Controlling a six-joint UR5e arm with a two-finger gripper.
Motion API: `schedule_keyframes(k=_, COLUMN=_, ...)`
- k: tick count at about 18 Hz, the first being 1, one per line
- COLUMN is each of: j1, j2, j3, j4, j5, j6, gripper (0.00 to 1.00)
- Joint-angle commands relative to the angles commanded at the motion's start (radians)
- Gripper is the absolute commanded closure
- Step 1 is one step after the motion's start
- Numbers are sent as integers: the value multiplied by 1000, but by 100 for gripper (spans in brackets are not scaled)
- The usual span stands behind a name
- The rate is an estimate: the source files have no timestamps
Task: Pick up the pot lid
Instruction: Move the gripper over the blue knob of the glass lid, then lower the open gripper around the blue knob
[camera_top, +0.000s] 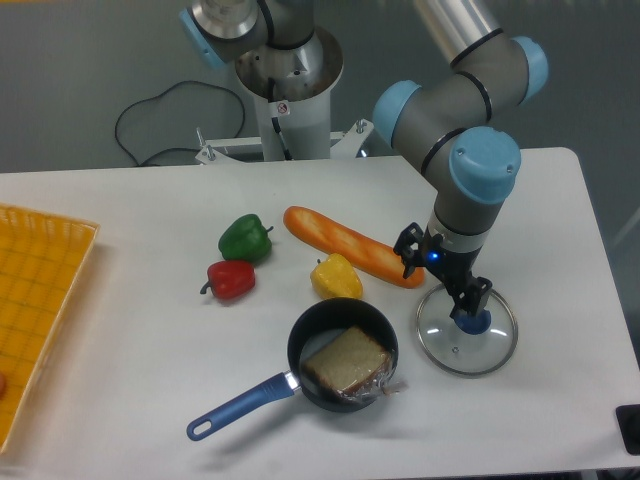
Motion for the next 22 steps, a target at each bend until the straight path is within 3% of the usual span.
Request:
schedule_keyframes(k=7, j1=24, j2=-43, j3=40, j4=6, j5=0, j6=-71, gripper=0)
schedule_keyframes(k=10, j1=34, j2=-80, j3=57, j4=49, j5=3, j6=4, gripper=0)
schedule_keyframes(k=13, j1=35, j2=-95, j3=78, j4=54, j5=8, j6=137, gripper=0)
schedule_keyframes(k=22, j1=20, j2=-124, j3=74, j4=57, j5=113, j6=156, gripper=0)
